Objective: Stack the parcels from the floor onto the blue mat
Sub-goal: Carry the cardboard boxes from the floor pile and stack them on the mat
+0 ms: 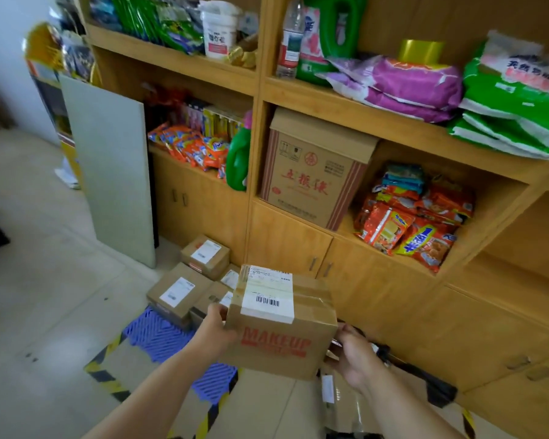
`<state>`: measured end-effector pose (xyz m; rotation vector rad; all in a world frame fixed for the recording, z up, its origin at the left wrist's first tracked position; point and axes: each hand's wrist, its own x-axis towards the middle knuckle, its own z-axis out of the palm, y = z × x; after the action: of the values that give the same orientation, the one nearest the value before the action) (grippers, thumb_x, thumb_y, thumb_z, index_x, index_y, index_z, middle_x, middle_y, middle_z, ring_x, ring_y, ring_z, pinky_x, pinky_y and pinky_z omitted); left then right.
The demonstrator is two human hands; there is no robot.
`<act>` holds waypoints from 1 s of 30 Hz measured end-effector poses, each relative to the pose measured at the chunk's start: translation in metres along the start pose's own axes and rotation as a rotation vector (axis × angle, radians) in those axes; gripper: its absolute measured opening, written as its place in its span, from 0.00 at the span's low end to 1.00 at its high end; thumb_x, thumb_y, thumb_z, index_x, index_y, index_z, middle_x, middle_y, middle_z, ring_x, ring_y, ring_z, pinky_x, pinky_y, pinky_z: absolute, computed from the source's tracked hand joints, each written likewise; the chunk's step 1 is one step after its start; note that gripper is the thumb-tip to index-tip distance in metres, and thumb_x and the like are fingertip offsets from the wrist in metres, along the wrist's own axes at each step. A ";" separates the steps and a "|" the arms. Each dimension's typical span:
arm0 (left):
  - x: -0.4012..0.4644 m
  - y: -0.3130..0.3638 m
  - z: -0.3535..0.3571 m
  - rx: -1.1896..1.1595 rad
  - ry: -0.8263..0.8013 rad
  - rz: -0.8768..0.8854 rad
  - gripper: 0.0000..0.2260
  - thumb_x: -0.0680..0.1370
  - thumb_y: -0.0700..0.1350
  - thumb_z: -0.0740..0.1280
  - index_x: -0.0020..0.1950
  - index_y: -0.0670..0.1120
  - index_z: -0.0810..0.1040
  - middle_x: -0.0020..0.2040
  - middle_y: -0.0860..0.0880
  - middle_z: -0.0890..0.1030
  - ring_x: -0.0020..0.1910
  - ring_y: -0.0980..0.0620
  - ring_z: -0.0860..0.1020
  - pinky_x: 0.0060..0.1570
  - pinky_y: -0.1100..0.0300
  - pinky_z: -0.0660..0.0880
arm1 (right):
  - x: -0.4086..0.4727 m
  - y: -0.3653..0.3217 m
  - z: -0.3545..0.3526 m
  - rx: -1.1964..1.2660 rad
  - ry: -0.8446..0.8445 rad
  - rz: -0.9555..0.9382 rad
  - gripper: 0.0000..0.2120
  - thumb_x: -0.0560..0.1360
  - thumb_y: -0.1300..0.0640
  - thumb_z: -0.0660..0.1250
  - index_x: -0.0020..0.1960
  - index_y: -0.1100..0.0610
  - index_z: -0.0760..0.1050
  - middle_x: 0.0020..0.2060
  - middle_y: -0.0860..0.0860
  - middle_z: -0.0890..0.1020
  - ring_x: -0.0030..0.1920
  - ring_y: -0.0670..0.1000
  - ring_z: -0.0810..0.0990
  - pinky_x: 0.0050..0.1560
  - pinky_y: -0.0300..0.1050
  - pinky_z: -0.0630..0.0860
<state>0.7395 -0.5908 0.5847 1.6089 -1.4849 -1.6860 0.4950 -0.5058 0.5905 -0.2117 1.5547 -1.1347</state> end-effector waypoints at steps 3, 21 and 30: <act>0.026 -0.005 -0.043 0.004 -0.022 -0.026 0.23 0.73 0.36 0.69 0.62 0.47 0.62 0.56 0.47 0.76 0.55 0.49 0.76 0.57 0.47 0.77 | 0.021 0.006 0.045 0.007 0.007 0.040 0.03 0.79 0.64 0.60 0.47 0.58 0.71 0.39 0.54 0.81 0.41 0.55 0.77 0.38 0.50 0.74; 0.213 0.012 -0.102 -0.161 -0.007 -0.238 0.12 0.77 0.45 0.63 0.60 0.46 0.69 0.51 0.45 0.78 0.50 0.47 0.78 0.45 0.53 0.76 | 0.203 -0.025 0.152 0.009 0.078 0.225 0.09 0.81 0.53 0.57 0.53 0.56 0.75 0.52 0.56 0.81 0.52 0.56 0.79 0.44 0.50 0.75; 0.335 0.014 -0.124 -0.141 0.069 -0.333 0.08 0.81 0.42 0.58 0.51 0.47 0.77 0.46 0.43 0.82 0.49 0.41 0.80 0.53 0.41 0.76 | 0.313 -0.060 0.200 -0.033 0.084 0.345 0.18 0.81 0.44 0.54 0.54 0.54 0.76 0.51 0.54 0.82 0.54 0.54 0.78 0.58 0.54 0.74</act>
<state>0.7519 -0.9252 0.4593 1.8944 -1.0827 -1.8383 0.5298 -0.8524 0.4492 0.0826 1.6105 -0.8556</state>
